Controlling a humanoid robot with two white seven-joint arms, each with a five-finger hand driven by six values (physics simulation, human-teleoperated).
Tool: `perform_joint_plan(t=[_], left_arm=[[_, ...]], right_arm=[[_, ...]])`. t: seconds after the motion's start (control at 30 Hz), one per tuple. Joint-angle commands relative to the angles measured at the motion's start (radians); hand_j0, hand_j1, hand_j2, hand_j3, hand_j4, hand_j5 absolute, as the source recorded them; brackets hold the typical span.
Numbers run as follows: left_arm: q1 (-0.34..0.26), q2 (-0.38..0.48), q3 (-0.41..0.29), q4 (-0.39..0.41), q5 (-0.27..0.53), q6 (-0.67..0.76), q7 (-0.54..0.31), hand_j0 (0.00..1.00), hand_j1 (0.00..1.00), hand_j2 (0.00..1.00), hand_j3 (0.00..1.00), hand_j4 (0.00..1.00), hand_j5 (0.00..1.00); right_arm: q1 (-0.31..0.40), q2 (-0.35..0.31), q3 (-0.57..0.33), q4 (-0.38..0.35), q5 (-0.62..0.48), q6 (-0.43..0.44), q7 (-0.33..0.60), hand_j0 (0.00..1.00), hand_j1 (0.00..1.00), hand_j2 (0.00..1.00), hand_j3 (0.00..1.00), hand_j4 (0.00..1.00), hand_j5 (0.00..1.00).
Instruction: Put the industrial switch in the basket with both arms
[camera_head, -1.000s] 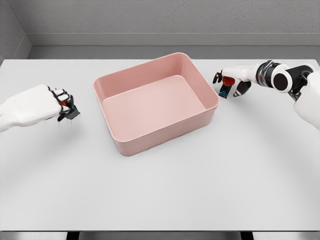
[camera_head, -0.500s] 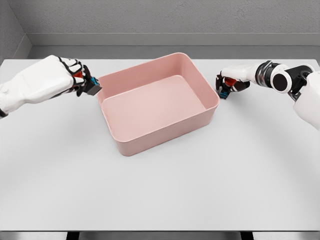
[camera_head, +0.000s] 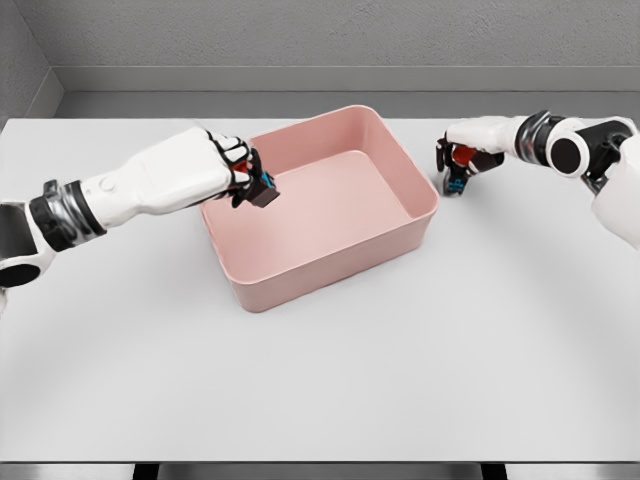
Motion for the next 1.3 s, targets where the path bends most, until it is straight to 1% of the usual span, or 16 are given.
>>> perform_joint_plan(t=[0.0,0.1,0.27,0.37,0.4,0.47,0.53,0.63,0.7,0.73,0.77,0.83,0.93,1.07,1.13,1.27], left_arm=[[-0.002,-0.021,-0.052,0.029,0.002,0.001,0.001,0.16,0.16,0.16,0.16,0.16,0.16],[-0.037,-0.05,-0.112,0.092,-0.007,0.001,0.001,0.16,0.16,0.16,0.16,0.16,0.16],[-0.08,-0.095,-0.155,0.137,-0.016,0.001,0.001,0.17,0.17,0.17,0.17,0.17,0.17],[-0.083,-0.098,-0.155,0.15,-0.016,0.001,0.001,0.2,0.2,0.2,0.2,0.2,0.2],[-0.087,-0.098,-0.155,0.152,-0.016,0.001,0.001,0.23,0.23,0.23,0.23,0.23,0.23],[-0.087,-0.098,-0.155,0.16,-0.015,0.001,0.001,0.39,0.39,0.39,0.39,0.39,0.39],[-0.092,-0.099,-0.154,0.169,-0.013,0.001,0.001,0.61,0.61,0.61,0.61,0.61,0.61],[-0.104,-0.104,-0.151,0.199,-0.012,0.001,0.001,0.85,0.85,0.85,0.85,0.85,0.85],[-0.107,-0.11,-0.147,0.209,-0.012,0.001,0.001,0.9,0.9,0.9,0.9,0.9,0.9],[-0.107,-0.11,-0.144,0.215,-0.01,0.001,0.001,0.97,0.97,0.97,0.97,0.97,0.97],[-0.107,-0.11,-0.141,0.224,-0.01,0.001,0.001,0.99,0.99,0.99,0.99,0.99,0.99],[-0.107,-0.11,-0.141,0.226,-0.01,0.001,0.001,1.0,1.0,1.0,1.0,1.0,1.0],[-0.109,-0.109,-0.124,0.226,0.001,0.001,0.003,1.0,1.0,1.0,1.0,1.0,1.0],[-0.109,-0.101,-0.123,0.222,0.019,0.001,0.003,1.0,1.0,1.0,1.0,1.0,1.0],[-0.112,-0.096,-0.123,0.219,0.017,0.001,0.003,1.0,1.0,1.0,1.0,1.0,1.0],[-0.115,-0.027,-0.109,0.193,0.043,0.001,0.004,1.0,1.0,1.0,1.0,1.0,1.0]], right_arm=[[0.0,-0.003,-0.014,-0.004,0.007,0.001,0.0,0.47,0.47,0.47,0.47,0.47,0.47],[-0.003,-0.009,-0.014,-0.015,0.01,0.003,0.0,0.47,0.47,0.47,0.47,0.47,0.47],[-0.017,-0.012,-0.014,-0.021,0.01,0.003,0.0,0.47,0.47,0.47,0.47,0.47,0.47],[-0.028,-0.012,-0.014,-0.023,0.01,0.003,0.0,0.47,0.47,0.47,0.47,0.47,0.47],[-0.029,-0.012,-0.014,-0.023,0.01,0.003,0.0,0.47,0.47,0.47,0.47,0.47,0.47],[-0.038,-0.014,-0.02,-0.023,0.01,0.003,0.0,0.47,0.47,0.47,0.47,0.47,0.47],[-0.041,-0.014,-0.02,-0.021,0.01,0.004,0.0,0.47,0.47,0.47,0.47,0.47,0.47],[-0.06,-0.014,-0.02,-0.021,0.01,0.004,0.0,0.47,0.47,0.47,0.47,0.47,0.47],[-0.069,-0.012,-0.02,-0.023,0.01,0.004,0.0,0.47,0.47,0.47,0.47,0.47,0.47],[-0.074,-0.012,-0.02,-0.023,0.01,0.004,0.0,0.47,0.47,0.47,0.47,0.47,0.47],[-0.08,-0.012,-0.022,-0.023,0.01,0.004,0.0,0.47,0.47,0.47,0.47,0.47,0.47],[-0.084,-0.009,-0.022,-0.024,0.01,0.003,0.0,0.47,0.47,0.47,0.47,0.47,0.47],[-0.094,-0.009,-0.023,-0.066,0.01,0.01,0.0,0.47,0.47,0.47,0.47,0.47,0.47],[-0.12,-0.014,-0.023,-0.066,0.012,0.009,0.0,0.47,0.47,0.47,0.47,0.47,0.47],[-0.118,-0.014,-0.063,-0.066,0.012,0.006,0.0,0.47,0.47,0.47,0.47,0.47,0.47],[-0.121,-0.014,-0.065,-0.079,0.013,0.006,0.0,0.47,0.47,0.47,0.47,0.47,0.47]])
